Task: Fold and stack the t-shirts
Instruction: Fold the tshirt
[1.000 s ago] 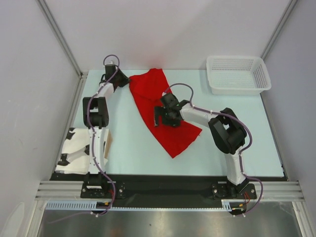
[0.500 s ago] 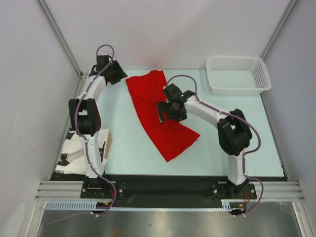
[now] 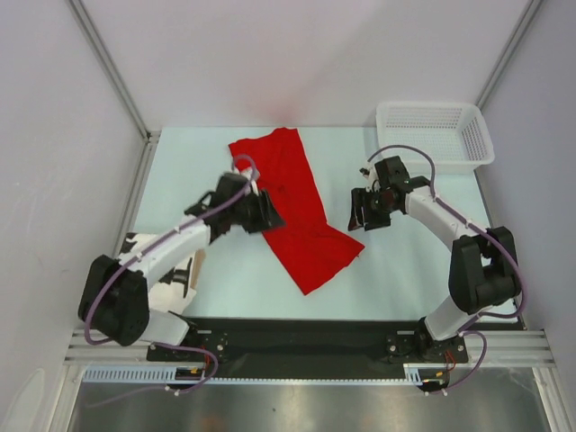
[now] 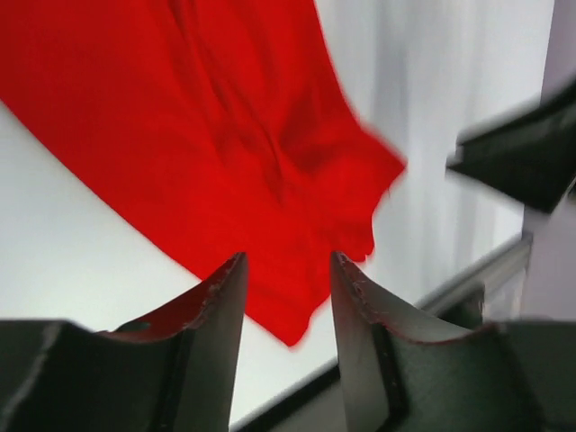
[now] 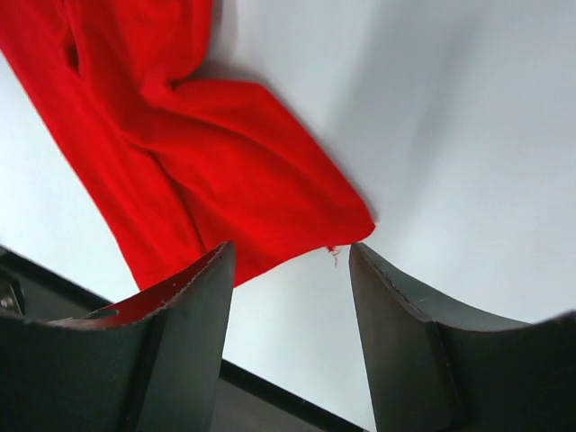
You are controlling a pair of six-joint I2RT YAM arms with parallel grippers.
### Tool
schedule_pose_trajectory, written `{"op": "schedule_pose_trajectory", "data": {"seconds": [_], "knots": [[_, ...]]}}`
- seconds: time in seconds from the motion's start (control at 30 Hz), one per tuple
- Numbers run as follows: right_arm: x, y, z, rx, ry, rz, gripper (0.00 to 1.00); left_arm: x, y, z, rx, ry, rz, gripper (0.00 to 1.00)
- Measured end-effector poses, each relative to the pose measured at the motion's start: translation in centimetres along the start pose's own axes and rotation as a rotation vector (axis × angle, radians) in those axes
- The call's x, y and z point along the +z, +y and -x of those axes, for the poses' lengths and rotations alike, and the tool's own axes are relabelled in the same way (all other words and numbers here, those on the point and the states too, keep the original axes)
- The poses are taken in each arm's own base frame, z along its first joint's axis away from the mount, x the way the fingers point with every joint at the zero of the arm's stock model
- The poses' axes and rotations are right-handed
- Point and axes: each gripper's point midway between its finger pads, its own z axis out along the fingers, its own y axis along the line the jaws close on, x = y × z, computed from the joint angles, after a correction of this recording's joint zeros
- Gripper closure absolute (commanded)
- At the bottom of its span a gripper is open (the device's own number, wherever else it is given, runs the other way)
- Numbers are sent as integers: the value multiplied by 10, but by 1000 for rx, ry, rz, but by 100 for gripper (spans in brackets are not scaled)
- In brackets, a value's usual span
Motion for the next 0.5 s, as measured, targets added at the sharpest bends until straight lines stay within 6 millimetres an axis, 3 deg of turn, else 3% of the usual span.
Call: {"op": "schedule_pose_trajectory", "data": {"seconds": [0.1, 0.2, 0.3, 0.5], "knots": [[5, 3, -6, -21, 9, 34, 38, 3, -7, -91, -38, 176, -23, 47], [14, -2, -14, -15, 13, 51, 35, 5, -10, -142, -97, 271, -22, 47], [23, -15, -23, 22, 41, 40, 31, 6, -13, -169, -166, 314, -11, 46], [36, -34, -34, 76, 88, 14, 29, 10, -15, -180, -253, 298, 21, 48]]}}
